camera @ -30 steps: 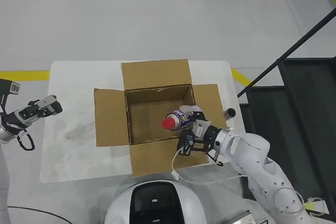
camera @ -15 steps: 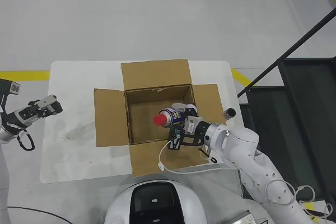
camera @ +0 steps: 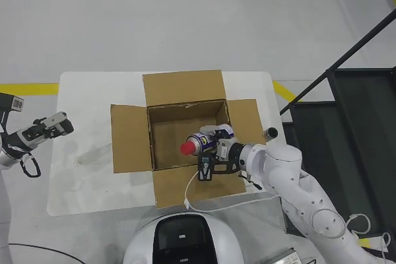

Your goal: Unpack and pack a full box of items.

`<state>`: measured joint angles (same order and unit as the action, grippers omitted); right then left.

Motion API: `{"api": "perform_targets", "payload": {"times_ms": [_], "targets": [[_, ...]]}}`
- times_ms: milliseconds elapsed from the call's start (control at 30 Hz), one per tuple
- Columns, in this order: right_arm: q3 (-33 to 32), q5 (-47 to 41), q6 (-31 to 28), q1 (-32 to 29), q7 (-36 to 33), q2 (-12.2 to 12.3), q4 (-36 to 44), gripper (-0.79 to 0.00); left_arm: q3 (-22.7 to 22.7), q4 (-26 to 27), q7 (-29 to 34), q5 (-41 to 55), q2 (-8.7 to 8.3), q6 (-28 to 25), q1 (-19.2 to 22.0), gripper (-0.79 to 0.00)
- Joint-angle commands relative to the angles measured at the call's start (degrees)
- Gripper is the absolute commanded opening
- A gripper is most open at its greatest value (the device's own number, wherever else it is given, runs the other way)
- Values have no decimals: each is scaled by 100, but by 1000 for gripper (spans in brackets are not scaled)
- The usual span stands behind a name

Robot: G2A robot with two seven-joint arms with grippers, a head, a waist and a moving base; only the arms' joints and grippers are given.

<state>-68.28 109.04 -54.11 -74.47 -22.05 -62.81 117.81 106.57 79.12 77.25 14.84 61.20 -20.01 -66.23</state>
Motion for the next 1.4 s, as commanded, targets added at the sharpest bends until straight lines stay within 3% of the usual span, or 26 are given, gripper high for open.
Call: {"api": "perform_targets", "payload": {"times_ms": [0,167,200,433,667,767,800,900,1000,1033,1233,1367], "targets": [[220,-433,-389,382,-537,-43,-360,-785,0,0,0,0,0,0,0,0],[1539,-1674,-389,1700,-2336,-123,-1348,-785,0,0,0,0,0,0,0,0],[1692,-2290,-389,1935,-2424,-158,-1686,-785,0,0,0,0,0,0,0,0],[3145,-3790,-114,3557,-2699,-355,-3264,-785,0,0,0,0,0,0,0,0],[4459,-5289,548,4583,-3360,-506,-3987,-785,0,0,0,0,0,0,0,0],[4851,-5792,701,4885,-3514,-537,-4178,-650,0,0,0,0,0,0,0,0],[4970,-5928,713,4962,-3525,-547,-4215,-526,0,0,0,0,0,0,0,0],[5277,-6266,718,5137,-3530,-567,-4329,-434,0,0,0,0,0,0,0,0],[5515,-6467,726,5241,-3538,-584,-4402,-166,0,0,0,0,0,0,0,0],[5573,-6517,726,5275,-3537,-589,-4438,0,0,0,0,0,0,0,0,0],[5590,-6778,722,5381,-3511,-594,-4550,0,0,0,0,0,0,0,0,0],[5314,-6785,824,5303,-3144,-463,-4374,0,0,0,0,0,0,0,0,0]]}}
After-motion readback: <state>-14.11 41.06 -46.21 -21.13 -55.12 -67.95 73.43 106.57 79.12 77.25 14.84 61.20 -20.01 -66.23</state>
